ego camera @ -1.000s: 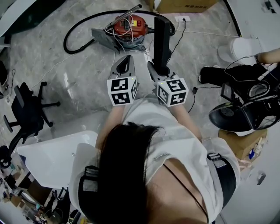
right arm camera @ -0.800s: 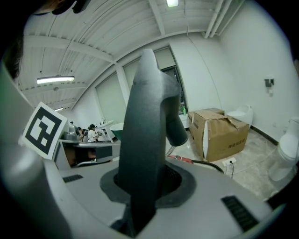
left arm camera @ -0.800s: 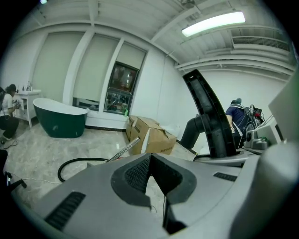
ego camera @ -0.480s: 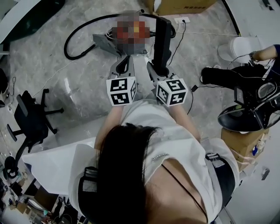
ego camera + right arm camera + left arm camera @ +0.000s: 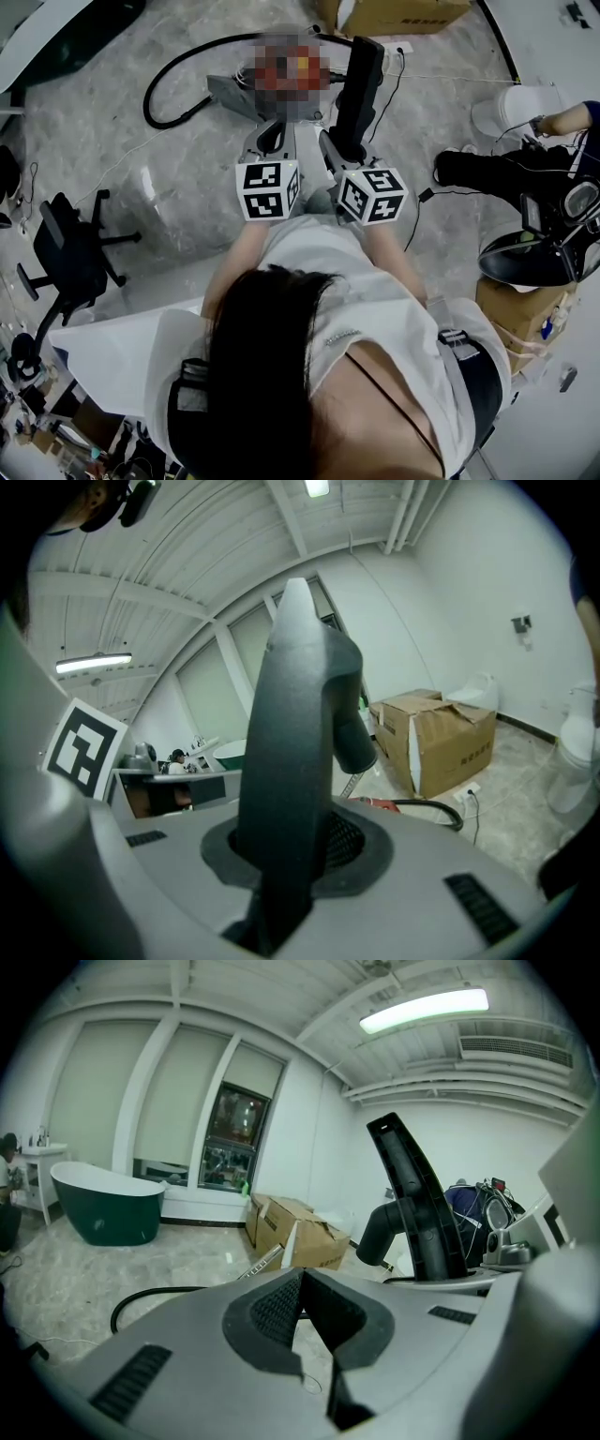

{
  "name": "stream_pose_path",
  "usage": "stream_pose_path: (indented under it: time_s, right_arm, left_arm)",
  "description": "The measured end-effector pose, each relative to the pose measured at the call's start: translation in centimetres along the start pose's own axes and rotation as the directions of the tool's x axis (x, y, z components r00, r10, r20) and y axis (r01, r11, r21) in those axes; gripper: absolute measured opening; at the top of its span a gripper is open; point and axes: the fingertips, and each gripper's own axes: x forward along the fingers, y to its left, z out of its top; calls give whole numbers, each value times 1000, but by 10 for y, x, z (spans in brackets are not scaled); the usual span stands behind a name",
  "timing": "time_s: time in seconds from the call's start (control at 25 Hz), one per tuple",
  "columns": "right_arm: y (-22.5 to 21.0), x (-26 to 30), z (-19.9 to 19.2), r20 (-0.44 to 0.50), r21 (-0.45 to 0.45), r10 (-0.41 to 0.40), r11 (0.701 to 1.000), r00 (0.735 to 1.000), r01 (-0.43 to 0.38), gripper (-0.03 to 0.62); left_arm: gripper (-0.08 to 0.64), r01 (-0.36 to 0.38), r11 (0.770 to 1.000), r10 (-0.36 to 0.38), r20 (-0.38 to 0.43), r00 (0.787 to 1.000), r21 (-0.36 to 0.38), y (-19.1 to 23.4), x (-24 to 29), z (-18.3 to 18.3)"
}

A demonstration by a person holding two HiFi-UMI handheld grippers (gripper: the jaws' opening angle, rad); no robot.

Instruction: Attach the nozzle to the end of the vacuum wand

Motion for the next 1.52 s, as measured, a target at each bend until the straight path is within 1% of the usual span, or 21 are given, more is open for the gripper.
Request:
stream_pose_path:
  time_s: [0.12,0.32,0.48,0.68,0.88,1.0,1.16,1.36,1.52]
  right_arm:
    - [1,1,1,2,-8,-5,1000,1000,5,83]
    - [0,3,2,9,8,-17,1000,1000,17,83]
    - [1,5,3,5,5,-13,1000,1000,13,83]
    - [-2,12,3,1,17,-9,1000,1000,9,83]
    - [-5,20,10,1,-3,-4,1000,1000,4,83]
    - [-11,22,12,-1,7,-5,1000,1000,5,83]
    - [-22,32,16,-15,13,6,1000,1000,-6,83]
    - [-38,43,22,-19,28,12,1000,1000,-11,83]
    - [-51,53,27,-31,34,23,999,999,-21,83]
  left_arm:
    - [2,-4,1000,4,5,1000,0,4,-1,2]
    - [3,-11,1000,11,9,1000,-1,10,-2,5]
    - [3,-19,1000,19,4,1000,0,13,-3,5]
    - [2,10,1000,-10,12,1000,-6,12,0,6]
    - [3,-2,1000,2,2,1000,-9,19,8,9]
    - [2,-3,1000,3,4,1000,-9,19,13,12]
    - [2,-23,1000,23,-8,1000,-16,24,24,12]
    - [2,-16,999,15,-22,1000,-49,23,41,12]
    - [3,-28,998,27,-33,999,-52,25,57,14]
